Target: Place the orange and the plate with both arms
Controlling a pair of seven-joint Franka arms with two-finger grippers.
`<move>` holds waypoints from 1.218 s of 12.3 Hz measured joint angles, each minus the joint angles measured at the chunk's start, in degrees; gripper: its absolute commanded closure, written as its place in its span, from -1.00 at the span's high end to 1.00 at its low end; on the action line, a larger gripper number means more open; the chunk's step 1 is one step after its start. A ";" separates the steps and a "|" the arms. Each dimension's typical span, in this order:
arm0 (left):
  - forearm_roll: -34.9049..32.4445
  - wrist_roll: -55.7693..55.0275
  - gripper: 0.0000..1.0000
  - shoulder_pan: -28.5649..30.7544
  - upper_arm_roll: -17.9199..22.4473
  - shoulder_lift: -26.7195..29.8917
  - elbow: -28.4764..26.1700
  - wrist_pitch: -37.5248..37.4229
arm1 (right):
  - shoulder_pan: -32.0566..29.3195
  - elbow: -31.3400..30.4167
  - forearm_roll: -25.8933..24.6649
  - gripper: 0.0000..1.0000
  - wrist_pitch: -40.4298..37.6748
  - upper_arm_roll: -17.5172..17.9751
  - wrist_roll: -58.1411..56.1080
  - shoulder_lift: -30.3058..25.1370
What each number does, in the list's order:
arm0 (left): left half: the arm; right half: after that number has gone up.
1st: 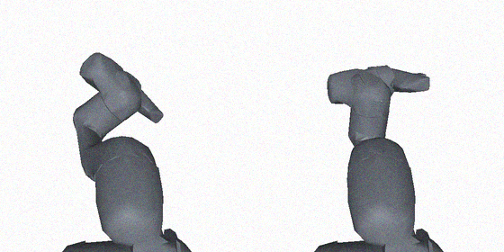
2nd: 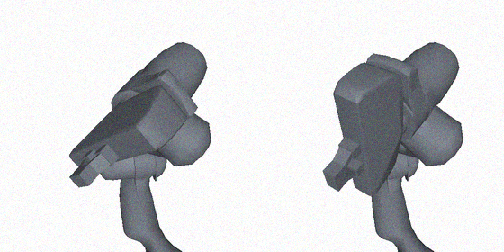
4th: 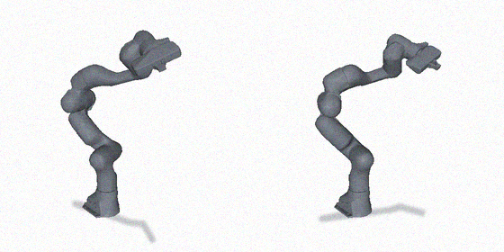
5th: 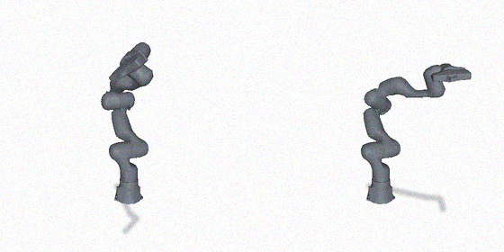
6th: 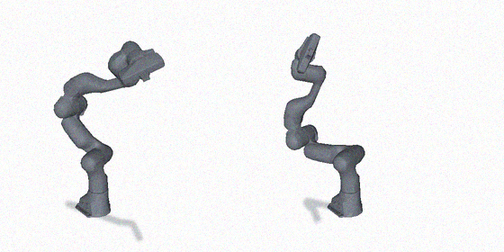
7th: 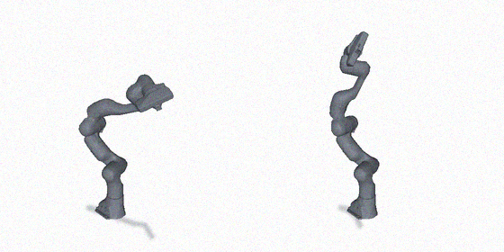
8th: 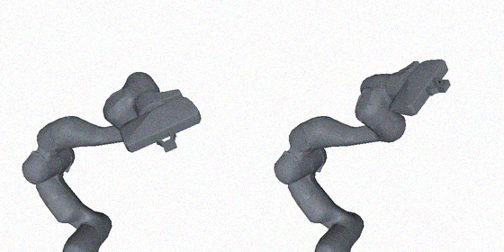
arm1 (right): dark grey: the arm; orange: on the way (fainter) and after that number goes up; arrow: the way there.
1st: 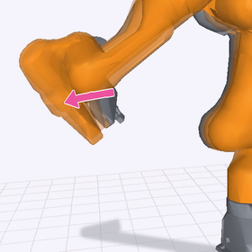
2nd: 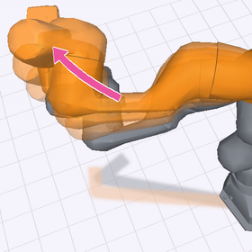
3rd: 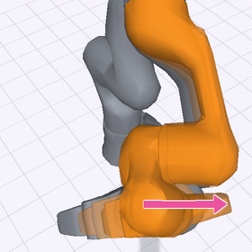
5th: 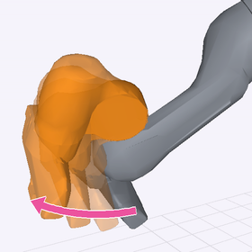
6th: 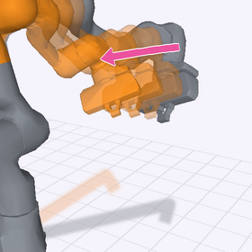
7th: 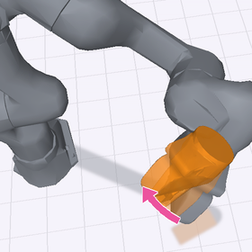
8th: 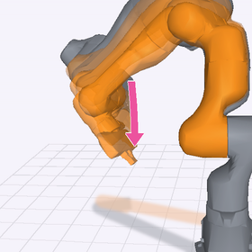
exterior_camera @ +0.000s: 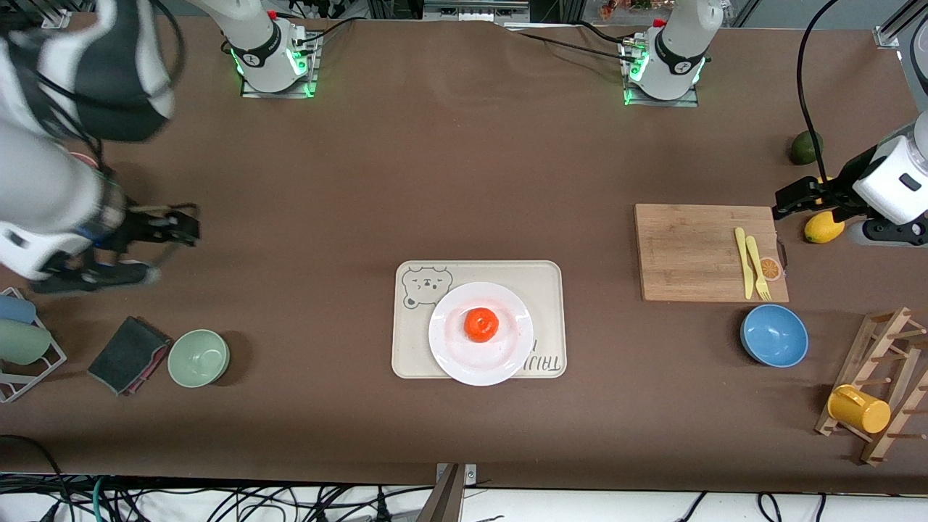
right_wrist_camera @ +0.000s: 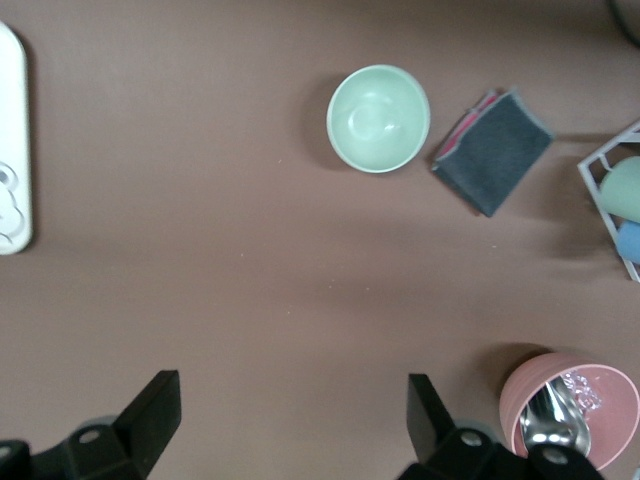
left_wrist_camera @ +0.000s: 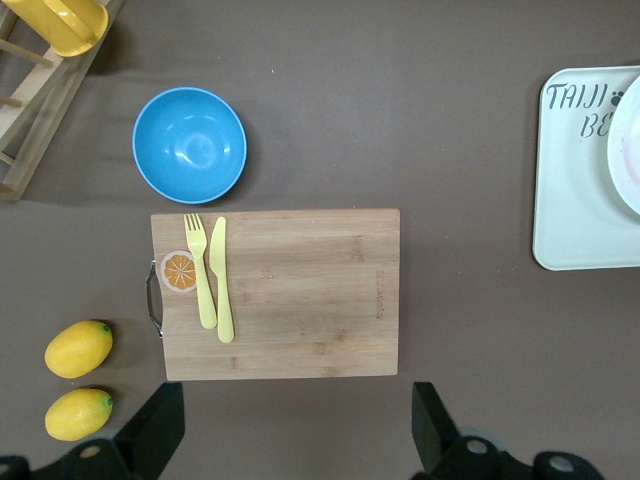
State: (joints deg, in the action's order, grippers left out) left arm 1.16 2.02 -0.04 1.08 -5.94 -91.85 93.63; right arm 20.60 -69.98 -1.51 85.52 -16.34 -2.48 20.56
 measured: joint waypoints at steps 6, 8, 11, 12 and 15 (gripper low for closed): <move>0.00 0.00 1.00 -0.02 0.00 0.00 -0.01 0.00 | -15.94 -14.79 0.66 1.00 -0.62 12.39 0.09 -13.50; 0.00 0.00 1.00 -0.02 0.00 0.00 0.00 0.00 | -18.85 -22.31 0.67 1.00 1.44 13.46 0.09 -18.51; 0.00 0.00 1.00 -0.04 0.00 0.00 0.00 0.00 | -21.91 -24.60 0.72 1.00 3.50 16.00 0.09 -20.09; 0.00 0.00 1.00 -0.04 0.00 0.00 0.00 0.00 | -21.89 -24.58 0.72 1.00 3.47 16.42 0.09 -20.10; 0.00 0.00 1.00 -0.04 0.00 0.00 0.00 0.00 | -21.63 -24.25 0.72 1.00 3.18 17.88 0.13 -20.47</move>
State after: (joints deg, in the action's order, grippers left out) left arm 1.16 2.02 -0.07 1.09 -5.94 -91.86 93.63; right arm -1.03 -94.24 -0.79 88.69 1.55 -2.35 0.09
